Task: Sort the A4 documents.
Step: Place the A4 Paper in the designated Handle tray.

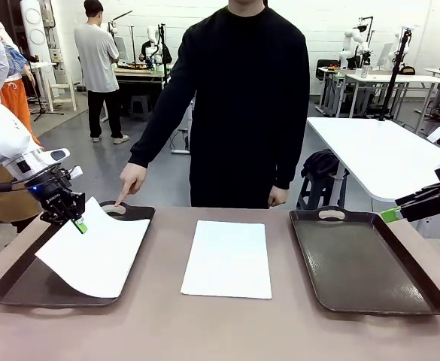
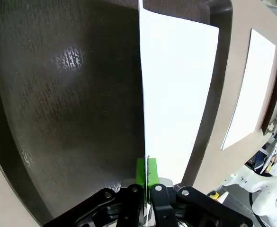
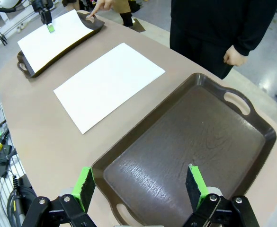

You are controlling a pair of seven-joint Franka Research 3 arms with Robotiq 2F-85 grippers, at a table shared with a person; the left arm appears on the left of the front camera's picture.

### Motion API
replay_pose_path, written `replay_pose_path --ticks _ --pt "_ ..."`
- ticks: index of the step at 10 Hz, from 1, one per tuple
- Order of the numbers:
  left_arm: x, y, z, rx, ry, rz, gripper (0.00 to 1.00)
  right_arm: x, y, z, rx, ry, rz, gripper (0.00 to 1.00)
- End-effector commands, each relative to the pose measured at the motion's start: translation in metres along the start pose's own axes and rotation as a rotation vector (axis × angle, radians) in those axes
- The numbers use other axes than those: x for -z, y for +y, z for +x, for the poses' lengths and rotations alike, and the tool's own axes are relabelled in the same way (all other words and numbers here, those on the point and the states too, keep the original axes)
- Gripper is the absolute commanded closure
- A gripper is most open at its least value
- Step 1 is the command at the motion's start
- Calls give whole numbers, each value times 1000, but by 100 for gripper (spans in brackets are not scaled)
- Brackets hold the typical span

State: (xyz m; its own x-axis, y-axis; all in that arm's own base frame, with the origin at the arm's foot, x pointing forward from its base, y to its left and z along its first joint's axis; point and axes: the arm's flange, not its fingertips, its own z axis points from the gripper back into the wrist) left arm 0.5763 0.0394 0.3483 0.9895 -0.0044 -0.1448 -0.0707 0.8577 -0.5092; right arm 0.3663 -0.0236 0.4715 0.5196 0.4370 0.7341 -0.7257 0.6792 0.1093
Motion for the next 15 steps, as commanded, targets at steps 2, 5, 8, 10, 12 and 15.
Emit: replay_pose_path --ticks 2,5,8,10,12,15 --pt "3 9 -2 -69 -10 95 99 3 -4 0 -8 -17 16 0" --pt "13 16 4 -68 -15 87 99 3 -4 0 -8 -17 16 0" --pt "12 17 7 -97 -14 94 99 3 -4 0 -8 -17 16 0" --pt "4 18 5 -87 -21 121 80 3 -4 0 -8 -17 16 0" --pt "-2 16 4 -91 -21 149 60 3 -4 0 -8 -17 16 0" --pt "-5 16 5 -105 -12 199 30 3 -4 0 -8 -17 16 0"
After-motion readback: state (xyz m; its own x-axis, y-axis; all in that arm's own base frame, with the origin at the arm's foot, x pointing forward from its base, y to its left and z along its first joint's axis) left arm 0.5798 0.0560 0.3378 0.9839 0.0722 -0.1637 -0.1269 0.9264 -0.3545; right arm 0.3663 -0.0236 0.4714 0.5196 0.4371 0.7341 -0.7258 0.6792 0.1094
